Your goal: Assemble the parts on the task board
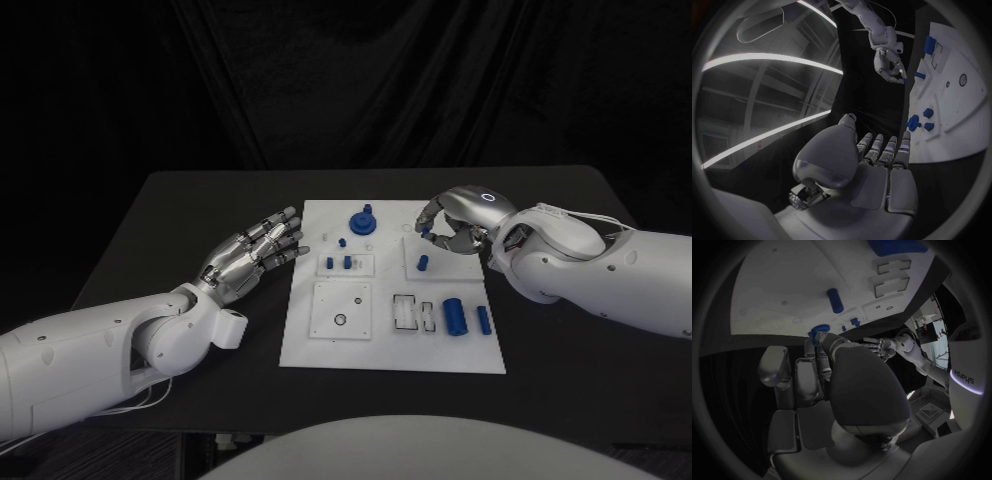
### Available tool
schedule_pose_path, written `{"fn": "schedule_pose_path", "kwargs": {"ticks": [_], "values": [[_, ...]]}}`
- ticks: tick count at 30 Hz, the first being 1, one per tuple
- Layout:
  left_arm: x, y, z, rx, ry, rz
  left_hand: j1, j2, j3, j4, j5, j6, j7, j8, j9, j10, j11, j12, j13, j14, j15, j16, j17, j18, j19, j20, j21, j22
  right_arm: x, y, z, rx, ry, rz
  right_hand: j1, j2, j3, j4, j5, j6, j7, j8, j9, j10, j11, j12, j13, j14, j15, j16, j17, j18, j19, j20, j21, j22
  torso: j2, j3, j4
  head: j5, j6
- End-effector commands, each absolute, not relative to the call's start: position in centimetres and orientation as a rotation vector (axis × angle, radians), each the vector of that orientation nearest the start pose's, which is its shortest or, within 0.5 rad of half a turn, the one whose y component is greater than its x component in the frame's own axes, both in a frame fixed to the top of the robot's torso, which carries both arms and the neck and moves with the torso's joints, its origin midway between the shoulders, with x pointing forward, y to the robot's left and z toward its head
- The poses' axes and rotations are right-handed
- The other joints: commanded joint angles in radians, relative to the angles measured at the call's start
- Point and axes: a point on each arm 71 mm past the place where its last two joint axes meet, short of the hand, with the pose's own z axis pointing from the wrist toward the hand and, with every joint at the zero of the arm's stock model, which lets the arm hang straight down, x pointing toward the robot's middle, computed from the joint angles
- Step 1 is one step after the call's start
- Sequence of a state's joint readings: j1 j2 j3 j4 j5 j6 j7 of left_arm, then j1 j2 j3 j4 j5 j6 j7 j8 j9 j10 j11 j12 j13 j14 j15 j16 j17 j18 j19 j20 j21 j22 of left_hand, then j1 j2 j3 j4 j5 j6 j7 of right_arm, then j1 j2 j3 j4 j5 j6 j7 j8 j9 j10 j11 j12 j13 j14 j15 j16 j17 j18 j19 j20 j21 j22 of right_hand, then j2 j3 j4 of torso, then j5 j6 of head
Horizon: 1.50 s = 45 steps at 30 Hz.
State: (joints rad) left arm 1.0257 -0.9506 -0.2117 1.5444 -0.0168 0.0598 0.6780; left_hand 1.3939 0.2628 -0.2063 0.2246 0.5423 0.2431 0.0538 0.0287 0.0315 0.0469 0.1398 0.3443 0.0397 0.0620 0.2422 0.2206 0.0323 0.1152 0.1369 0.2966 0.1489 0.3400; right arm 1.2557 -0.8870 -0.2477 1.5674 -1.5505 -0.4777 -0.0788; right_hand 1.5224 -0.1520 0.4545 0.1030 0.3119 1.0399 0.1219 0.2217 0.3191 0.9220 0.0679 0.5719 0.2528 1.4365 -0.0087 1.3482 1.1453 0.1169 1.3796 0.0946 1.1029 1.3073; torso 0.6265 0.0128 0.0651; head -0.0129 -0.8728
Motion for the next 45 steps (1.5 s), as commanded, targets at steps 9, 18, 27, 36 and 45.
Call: {"fn": "schedule_pose_path", "kwargs": {"ticks": [9,18,27,36,45], "values": [[40.3,24.4,-28.2,-1.117,1.396,-1.932,0.011,0.001,0.003,-0.005,0.005,0.003,0.008,0.003,0.001,-0.007,0.003,0.004,0.001,-0.001,0.005,0.003,0.001,-0.018,0.007,-0.003,0.003,-0.001,42.7,-16.3,-20.5,-0.337,1.576,0.765,-0.003,-0.007,0.009,0.001,-0.006,0.001,0.005,0.002,0.002,0.007,0.000,-0.005,-0.002,0.013,-0.002,0.011,0.012,-0.021,0.008,0.000,0.015,0.138,0.000,-0.0003,0.0017,0.008,0.000],[40.2,24.5,-28.3,-1.119,1.397,-1.928,0.012,0.003,0.005,-0.005,0.006,0.004,0.009,0.004,0.001,-0.007,0.005,0.005,0.001,-0.001,0.005,0.003,0.001,-0.018,0.007,-0.003,0.003,-0.003,41.6,-13.1,-21.7,-0.415,1.584,0.821,-0.005,-0.010,0.014,-0.001,-0.009,0.000,0.005,0.000,0.005,0.009,0.000,-0.011,-0.007,0.024,-0.001,0.026,0.036,-0.025,0.017,-0.001,0.033,0.143,0.000,-0.0009,0.0014,0.020,0.000],[40.2,24.4,-28.3,-1.119,1.398,-1.929,0.012,0.004,0.006,-0.006,0.006,0.003,0.009,0.004,0.001,-0.007,0.005,0.005,0.001,-0.002,0.005,0.002,0.001,-0.019,0.005,-0.003,0.001,-0.006,40.9,-11.1,-23.6,-0.461,1.623,0.840,-0.007,-0.010,0.018,-0.001,-0.011,-0.003,0.006,-0.003,0.006,0.008,0.001,-0.016,-0.011,0.029,-0.001,0.033,0.048,-0.027,0.022,0.000,0.042,0.145,0.001,-0.0001,0.0000,0.031,0.000],[40.3,24.3,-28.4,-1.119,1.399,-1.932,0.012,0.005,0.007,-0.006,0.006,0.003,0.010,0.004,0.001,-0.007,0.006,0.005,0.001,-0.002,0.005,0.002,0.001,-0.019,0.004,-0.003,0.000,-0.007,40.7,-10.5,-25.0,-0.477,1.653,0.839,-0.006,-0.010,0.019,-0.003,-0.014,-0.003,0.006,-0.004,0.007,0.010,0.001,-0.016,-0.012,0.030,-0.001,0.034,0.049,-0.027,0.023,0.000,0.043,0.145,0.000,-0.0001,-0.0001,0.035,0.000],[40.3,24.2,-28.4,-1.120,1.402,-1.935,0.012,0.005,0.007,-0.006,0.006,0.003,0.010,0.004,0.001,-0.007,0.006,0.005,0.001,-0.002,0.005,0.002,0.001,-0.019,0.004,-0.003,0.000,-0.007,40.6,-10.5,-25.6,-0.475,1.673,0.830,-0.006,-0.009,0.021,-0.005,-0.016,-0.002,0.006,-0.004,0.008,0.017,0.000,-0.015,-0.013,0.031,-0.001,0.036,0.052,-0.028,0.026,0.000,0.049,0.147,0.000,-0.0002,-0.0003,0.040,0.000]]}}
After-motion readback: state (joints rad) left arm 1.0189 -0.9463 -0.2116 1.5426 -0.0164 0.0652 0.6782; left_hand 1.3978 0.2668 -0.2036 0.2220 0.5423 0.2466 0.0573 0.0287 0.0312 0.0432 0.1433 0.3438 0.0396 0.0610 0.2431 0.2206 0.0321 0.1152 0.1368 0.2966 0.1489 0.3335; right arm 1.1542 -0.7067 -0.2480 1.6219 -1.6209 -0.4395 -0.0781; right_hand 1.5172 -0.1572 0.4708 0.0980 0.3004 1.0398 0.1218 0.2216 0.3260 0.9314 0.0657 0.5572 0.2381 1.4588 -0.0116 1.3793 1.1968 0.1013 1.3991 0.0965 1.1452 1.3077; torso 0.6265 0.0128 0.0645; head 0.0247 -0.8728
